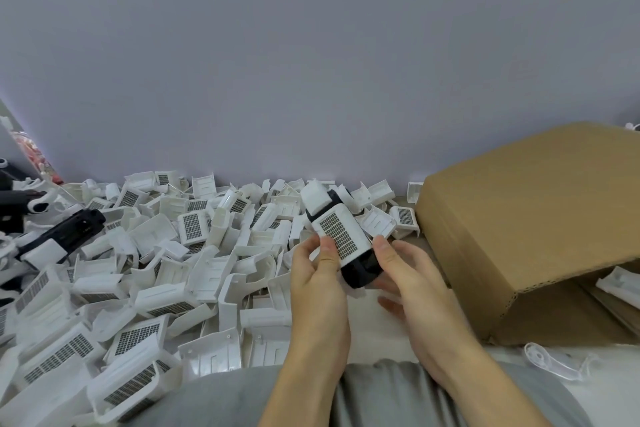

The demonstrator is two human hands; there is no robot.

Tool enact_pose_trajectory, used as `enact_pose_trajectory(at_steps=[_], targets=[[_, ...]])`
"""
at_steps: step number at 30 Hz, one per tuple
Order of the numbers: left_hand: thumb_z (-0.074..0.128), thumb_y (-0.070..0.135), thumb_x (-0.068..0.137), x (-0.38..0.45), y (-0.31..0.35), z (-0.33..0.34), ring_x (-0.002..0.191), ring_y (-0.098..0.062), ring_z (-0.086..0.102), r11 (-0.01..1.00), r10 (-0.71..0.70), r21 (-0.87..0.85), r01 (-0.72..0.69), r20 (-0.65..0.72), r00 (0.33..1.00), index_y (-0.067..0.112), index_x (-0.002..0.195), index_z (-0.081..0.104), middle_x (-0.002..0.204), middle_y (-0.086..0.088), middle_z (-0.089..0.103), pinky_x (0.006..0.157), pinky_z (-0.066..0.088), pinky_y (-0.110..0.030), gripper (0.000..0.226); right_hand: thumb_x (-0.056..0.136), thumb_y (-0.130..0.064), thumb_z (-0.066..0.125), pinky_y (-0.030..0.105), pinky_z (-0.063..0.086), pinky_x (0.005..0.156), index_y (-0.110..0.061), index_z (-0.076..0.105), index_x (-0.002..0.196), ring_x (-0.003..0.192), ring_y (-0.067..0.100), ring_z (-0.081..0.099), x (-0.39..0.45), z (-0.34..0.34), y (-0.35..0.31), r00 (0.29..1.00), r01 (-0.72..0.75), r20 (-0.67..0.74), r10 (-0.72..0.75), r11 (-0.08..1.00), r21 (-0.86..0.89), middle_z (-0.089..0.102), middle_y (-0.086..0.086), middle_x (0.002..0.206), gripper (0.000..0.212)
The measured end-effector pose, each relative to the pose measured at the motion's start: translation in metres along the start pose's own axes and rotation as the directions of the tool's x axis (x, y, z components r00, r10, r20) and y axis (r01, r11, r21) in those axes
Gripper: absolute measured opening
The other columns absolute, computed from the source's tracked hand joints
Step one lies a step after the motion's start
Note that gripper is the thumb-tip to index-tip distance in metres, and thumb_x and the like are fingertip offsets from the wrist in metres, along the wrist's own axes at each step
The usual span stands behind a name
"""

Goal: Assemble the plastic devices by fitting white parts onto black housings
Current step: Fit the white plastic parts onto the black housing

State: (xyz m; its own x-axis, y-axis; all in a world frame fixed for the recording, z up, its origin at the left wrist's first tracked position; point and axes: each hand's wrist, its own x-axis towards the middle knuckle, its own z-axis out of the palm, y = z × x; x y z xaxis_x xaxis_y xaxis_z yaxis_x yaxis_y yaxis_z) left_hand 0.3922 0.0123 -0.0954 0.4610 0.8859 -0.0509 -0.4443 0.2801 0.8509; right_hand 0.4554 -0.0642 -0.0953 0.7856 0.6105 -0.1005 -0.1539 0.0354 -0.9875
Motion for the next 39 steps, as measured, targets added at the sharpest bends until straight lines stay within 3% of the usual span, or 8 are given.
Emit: enact_pose_trajectory(at_steps=[2,6,10,15,18,21,34,39], targets=[[0.048,0.017,0.105,0.0,0.003,0.002,0.088,-0.019,0.071,0.996,-0.023,-0.081,0.023,-0.001,1.0,0.007,0.112,0.062,0.094,-0.007,0.076,0.081,0.055,-0.032,0.019,0.056,-0.065,0.07,0.034,0.05,0.081,-0.021,0.063,0.123,0.094,0.016,0.067,-0.002,0.001,-0.001,0.995,-0.066,0.08,0.061,0.995,0.073,0.073,0.001,0.109,0.08],[0.047,0.012,0.104,0.0,0.008,0.001,0.082,-0.02,0.068,0.992,-0.076,-0.105,0.075,-0.004,0.997,0.002,0.103,0.066,0.09,-0.01,0.074,0.081,0.053,-0.035,0.021,0.078,-0.035,0.077,0.034,0.051,0.075,-0.014,0.065,0.118,0.086,0.018,0.067,-0.003,0.0,-0.003,0.987,-0.097,0.144,0.071,0.978,0.183,0.076,0.007,0.102,0.046],[0.046,0.011,0.104,-0.003,0.009,0.002,0.076,-0.024,0.067,0.991,-0.123,-0.049,0.124,0.019,0.992,0.005,0.097,0.07,0.087,-0.011,0.075,0.064,0.051,-0.032,0.026,0.077,-0.015,0.083,0.021,0.052,0.068,-0.025,0.062,0.112,0.085,0.01,0.07,-0.002,-0.001,-0.002,0.988,0.153,-0.024,-0.152,0.986,0.061,0.073,0.001,0.098,0.042],[0.058,0.023,0.094,-0.006,0.012,0.003,0.111,-0.039,0.067,0.956,-0.218,-0.18,0.231,0.09,0.972,-0.002,0.128,0.058,0.119,-0.023,0.069,0.101,0.05,-0.048,0.043,0.071,-0.016,0.088,0.023,0.056,0.075,-0.031,0.062,0.106,0.094,0.008,0.068,-0.007,0.005,0.0,0.861,0.504,0.032,-0.508,0.843,-0.188,0.068,-0.012,0.102,0.047],[0.06,0.026,0.094,-0.005,0.014,0.002,0.085,-0.027,0.067,0.944,-0.226,-0.227,0.241,0.086,0.97,0.005,0.119,0.06,0.097,-0.014,0.066,0.082,0.052,-0.041,0.033,0.086,-0.026,0.065,0.035,0.053,0.088,-0.034,0.064,0.117,0.112,0.016,0.062,-0.014,0.008,-0.002,0.733,0.667,0.076,-0.675,0.693,-0.275,0.065,-0.012,0.117,0.032],[0.063,0.028,0.085,-0.007,0.019,0.0,0.072,-0.024,0.063,0.896,-0.273,-0.327,0.3,0.126,0.954,0.011,0.106,0.065,0.088,-0.01,0.068,0.065,0.051,-0.033,0.026,0.094,-0.028,0.047,0.026,0.048,0.094,-0.026,0.056,0.133,0.123,0.02,0.058,-0.018,0.007,-0.006,0.601,0.777,0.045,-0.798,0.569,-0.269,0.062,-0.011,0.129,0.04],[0.068,0.028,0.072,-0.009,0.021,-0.005,0.062,-0.025,0.058,0.878,-0.236,-0.344,0.332,0.29,0.927,0.009,0.093,0.067,0.076,-0.013,0.06,0.054,0.051,-0.029,0.028,0.092,-0.02,0.041,0.012,0.046,0.069,-0.021,0.065,0.108,0.086,0.0,0.064,-0.01,0.004,-0.005,0.758,0.636,-0.148,-0.635,0.77,-0.045,0.069,-0.01,0.094,0.029],[0.072,0.019,0.079,-0.006,0.015,-0.003,0.071,-0.031,0.071,0.975,-0.112,-0.179,0.135,0.133,0.985,0.015,0.116,0.055,0.09,-0.014,0.071,0.066,0.055,-0.039,0.04,0.088,-0.012,0.047,0.023,0.043,0.082,-0.014,0.061,0.11,0.095,0.015,0.059,-0.01,0.005,-0.005,0.604,0.67,-0.22,-0.765,0.638,-0.379,0.065,-0.002,0.101,0.026]])
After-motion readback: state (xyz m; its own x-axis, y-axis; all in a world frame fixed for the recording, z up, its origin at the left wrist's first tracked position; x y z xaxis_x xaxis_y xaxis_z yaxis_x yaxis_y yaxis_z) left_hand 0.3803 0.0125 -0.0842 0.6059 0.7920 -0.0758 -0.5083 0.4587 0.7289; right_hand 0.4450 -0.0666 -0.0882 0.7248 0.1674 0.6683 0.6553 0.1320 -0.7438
